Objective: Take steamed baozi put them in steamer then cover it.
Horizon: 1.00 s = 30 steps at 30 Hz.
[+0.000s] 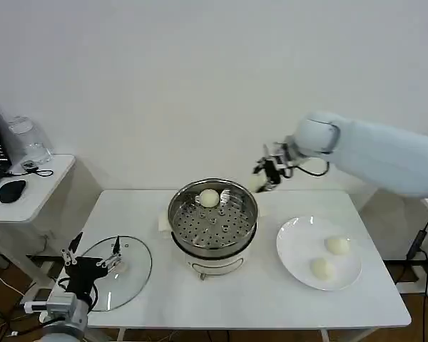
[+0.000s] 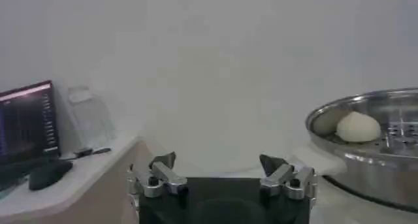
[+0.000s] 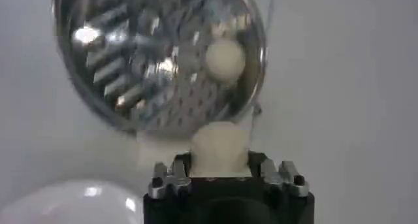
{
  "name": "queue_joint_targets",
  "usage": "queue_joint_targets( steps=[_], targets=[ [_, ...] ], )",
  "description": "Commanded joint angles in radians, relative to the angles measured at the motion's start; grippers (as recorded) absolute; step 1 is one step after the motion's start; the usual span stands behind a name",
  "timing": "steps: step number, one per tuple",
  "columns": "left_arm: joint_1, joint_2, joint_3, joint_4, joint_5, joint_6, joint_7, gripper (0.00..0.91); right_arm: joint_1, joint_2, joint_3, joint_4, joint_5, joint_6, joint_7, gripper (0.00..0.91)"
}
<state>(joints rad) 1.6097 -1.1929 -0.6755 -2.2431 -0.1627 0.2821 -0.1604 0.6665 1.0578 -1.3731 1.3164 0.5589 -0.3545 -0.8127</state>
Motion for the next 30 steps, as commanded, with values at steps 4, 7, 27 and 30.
queue_joint_targets(
  steps=[4, 7, 27, 30],
  targets=[
    [0.001, -0.001, -0.032, -0.012, -0.008, -0.001, -0.002, 0.907, -0.066, 0.292, -0.032, -0.119, 0.208, -0.166, 0.034, 0.595],
    [0.002, -0.004, -0.037, -0.014, -0.009, -0.003, -0.002, 0.907, -0.106, 0.330, -0.026, -0.186, 0.173, -0.168, 0.030, 0.595],
    [0.014, -0.013, -0.044, -0.024, -0.009, -0.012, -0.001, 0.907, -0.219, 0.450, 0.031, -0.384, 0.101, -0.163, 0.019, 0.595],
    [0.015, -0.018, -0.040, -0.030, -0.008, -0.012, -0.001, 0.907, -0.220, 0.452, 0.028, -0.384, 0.099, -0.165, 0.017, 0.595]
  ],
)
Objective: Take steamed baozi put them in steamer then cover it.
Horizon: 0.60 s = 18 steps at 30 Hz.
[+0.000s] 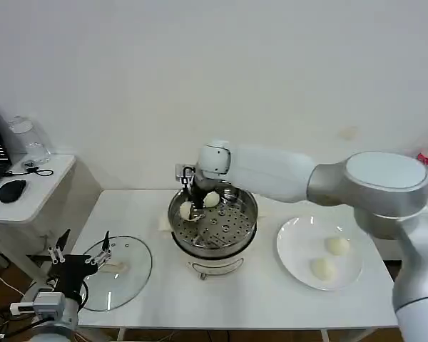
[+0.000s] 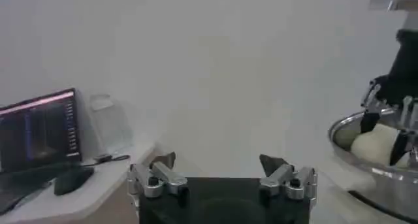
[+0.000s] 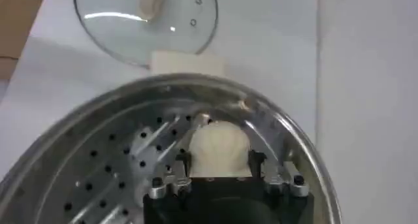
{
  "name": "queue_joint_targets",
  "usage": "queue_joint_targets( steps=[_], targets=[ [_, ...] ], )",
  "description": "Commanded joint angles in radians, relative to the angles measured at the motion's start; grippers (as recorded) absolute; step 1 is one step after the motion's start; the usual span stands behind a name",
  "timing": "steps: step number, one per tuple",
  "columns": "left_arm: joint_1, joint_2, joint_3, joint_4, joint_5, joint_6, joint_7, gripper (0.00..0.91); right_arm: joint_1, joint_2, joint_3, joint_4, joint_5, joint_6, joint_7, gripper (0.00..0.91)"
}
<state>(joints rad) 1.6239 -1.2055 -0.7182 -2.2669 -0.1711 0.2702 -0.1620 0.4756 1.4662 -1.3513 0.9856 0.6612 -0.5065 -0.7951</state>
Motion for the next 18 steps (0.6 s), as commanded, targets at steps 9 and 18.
queue_joint_targets(
  steps=[9, 18],
  targets=[
    [0.007, -0.011, 0.006, -0.015, 0.000, 0.001, 0.000, 0.907, -0.035, 0.034, -0.005, -0.042, -0.031, -0.017, -0.005, 0.907],
    [0.001, -0.010, 0.012, -0.012, -0.001, 0.004, 0.000, 0.907, 0.116, -0.111, -0.018, 0.134, -0.006, -0.019, 0.000, 0.907]
  ],
)
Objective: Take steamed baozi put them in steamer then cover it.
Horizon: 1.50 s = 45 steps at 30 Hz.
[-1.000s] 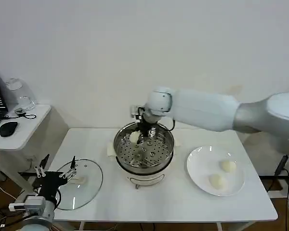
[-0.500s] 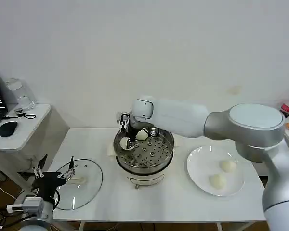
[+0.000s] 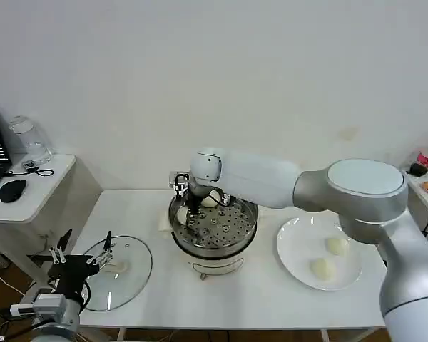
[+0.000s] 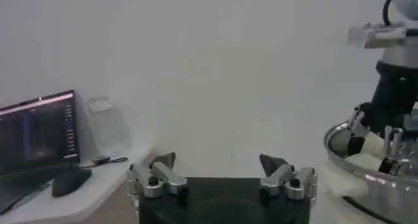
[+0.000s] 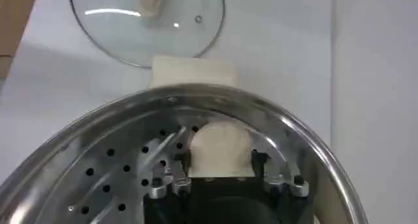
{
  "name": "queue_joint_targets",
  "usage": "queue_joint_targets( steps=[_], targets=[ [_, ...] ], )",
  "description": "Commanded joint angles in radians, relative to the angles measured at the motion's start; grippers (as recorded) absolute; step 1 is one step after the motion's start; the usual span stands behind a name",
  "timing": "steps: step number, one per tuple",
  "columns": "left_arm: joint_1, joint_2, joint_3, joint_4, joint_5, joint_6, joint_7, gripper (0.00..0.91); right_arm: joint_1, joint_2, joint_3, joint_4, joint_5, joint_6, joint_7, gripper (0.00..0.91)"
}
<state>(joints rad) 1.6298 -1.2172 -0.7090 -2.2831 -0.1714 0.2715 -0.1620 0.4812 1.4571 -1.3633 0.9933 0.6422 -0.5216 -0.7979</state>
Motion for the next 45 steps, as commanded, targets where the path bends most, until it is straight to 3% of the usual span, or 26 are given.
queue_joint_targets(
  steps=[1, 7, 13, 20, 24, 25, 30, 35, 39, 45],
  targets=[
    [-0.006, 0.004, 0.005, 0.005, -0.001, 0.003, 0.001, 0.907, 0.128, -0.119, -0.009, 0.143, 0.019, -0.005, 0.004, 0.907],
    [-0.011, 0.015, 0.015, 0.004, -0.002, 0.007, 0.001, 0.907, 0.273, -0.332, -0.045, 0.376, 0.042, -0.001, 0.021, 0.907],
    [-0.009, 0.030, 0.018, 0.005, -0.019, 0.014, 0.004, 0.907, 0.395, -0.601, -0.130, 0.599, -0.047, 0.022, -0.010, 0.907],
    [-0.009, 0.040, 0.038, 0.004, -0.024, 0.021, 0.006, 0.907, 0.373, -0.929, -0.192, 0.705, -0.318, 0.154, -0.107, 0.907],
    [-0.004, 0.036, 0.055, 0.009, -0.009, 0.019, 0.009, 0.907, 0.231, -1.050, -0.081, 0.722, -0.437, 0.211, -0.135, 0.907],
    [-0.001, 0.034, 0.060, 0.011, -0.004, 0.017, 0.009, 0.907, 0.143, -1.094, -0.001, 0.722, -0.488, 0.235, -0.146, 0.907],
    [0.003, 0.028, 0.071, 0.016, 0.010, 0.014, 0.011, 0.907, -0.118, -1.200, 0.225, 0.716, -0.584, 0.280, -0.189, 0.907],
    [0.007, 0.023, 0.077, 0.026, 0.022, 0.011, 0.010, 0.907, -0.454, -1.232, 0.484, 0.685, -0.690, 0.317, -0.199, 0.907],
    [0.011, 0.021, 0.076, 0.030, 0.029, 0.010, 0.010, 0.907, -0.503, -1.204, 0.485, 0.653, -0.735, 0.328, -0.201, 0.907],
    [0.010, 0.013, 0.076, 0.037, 0.033, 0.011, 0.010, 0.907, -0.510, -1.144, 0.463, 0.613, -0.727, 0.325, -0.201, 0.907]
  ],
)
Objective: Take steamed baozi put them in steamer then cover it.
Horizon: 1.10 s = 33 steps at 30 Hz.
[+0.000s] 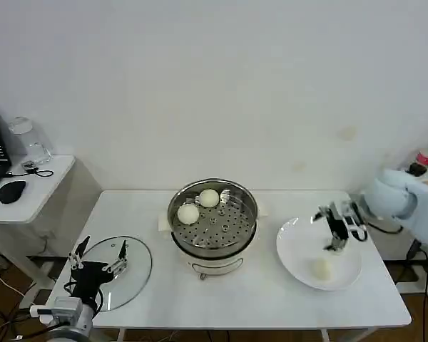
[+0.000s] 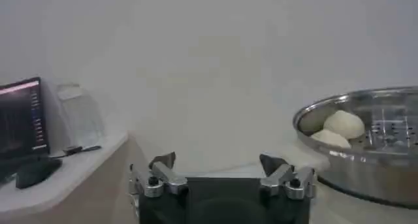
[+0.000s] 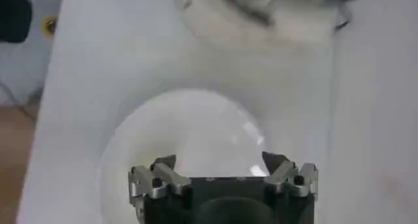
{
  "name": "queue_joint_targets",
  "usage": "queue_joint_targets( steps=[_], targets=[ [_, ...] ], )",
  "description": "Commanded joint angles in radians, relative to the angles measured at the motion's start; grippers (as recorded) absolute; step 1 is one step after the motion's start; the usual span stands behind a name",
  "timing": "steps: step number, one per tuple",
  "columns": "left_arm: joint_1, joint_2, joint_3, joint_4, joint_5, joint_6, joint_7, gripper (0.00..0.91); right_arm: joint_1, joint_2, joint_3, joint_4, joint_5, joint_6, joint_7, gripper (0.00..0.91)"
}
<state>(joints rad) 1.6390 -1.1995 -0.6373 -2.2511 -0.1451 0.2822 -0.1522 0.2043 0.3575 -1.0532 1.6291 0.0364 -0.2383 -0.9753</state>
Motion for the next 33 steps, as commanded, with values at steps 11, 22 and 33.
queue_joint_targets(
  steps=[11, 22, 33],
  targets=[
    [0.004, -0.009, -0.010, 0.008, 0.006, 0.000, 0.001, 0.907, -0.246, 0.074, 0.137, -0.130, -0.119, 0.033, -0.019, 0.907],
    [0.009, -0.013, -0.022, 0.011, 0.004, -0.003, 0.003, 0.907, -0.256, 0.147, 0.134, -0.209, -0.123, 0.033, -0.008, 0.907],
    [0.008, -0.020, -0.022, 0.008, 0.005, -0.003, 0.002, 0.907, -0.269, 0.183, 0.137, -0.231, -0.123, 0.020, 0.011, 0.867]
  ],
)
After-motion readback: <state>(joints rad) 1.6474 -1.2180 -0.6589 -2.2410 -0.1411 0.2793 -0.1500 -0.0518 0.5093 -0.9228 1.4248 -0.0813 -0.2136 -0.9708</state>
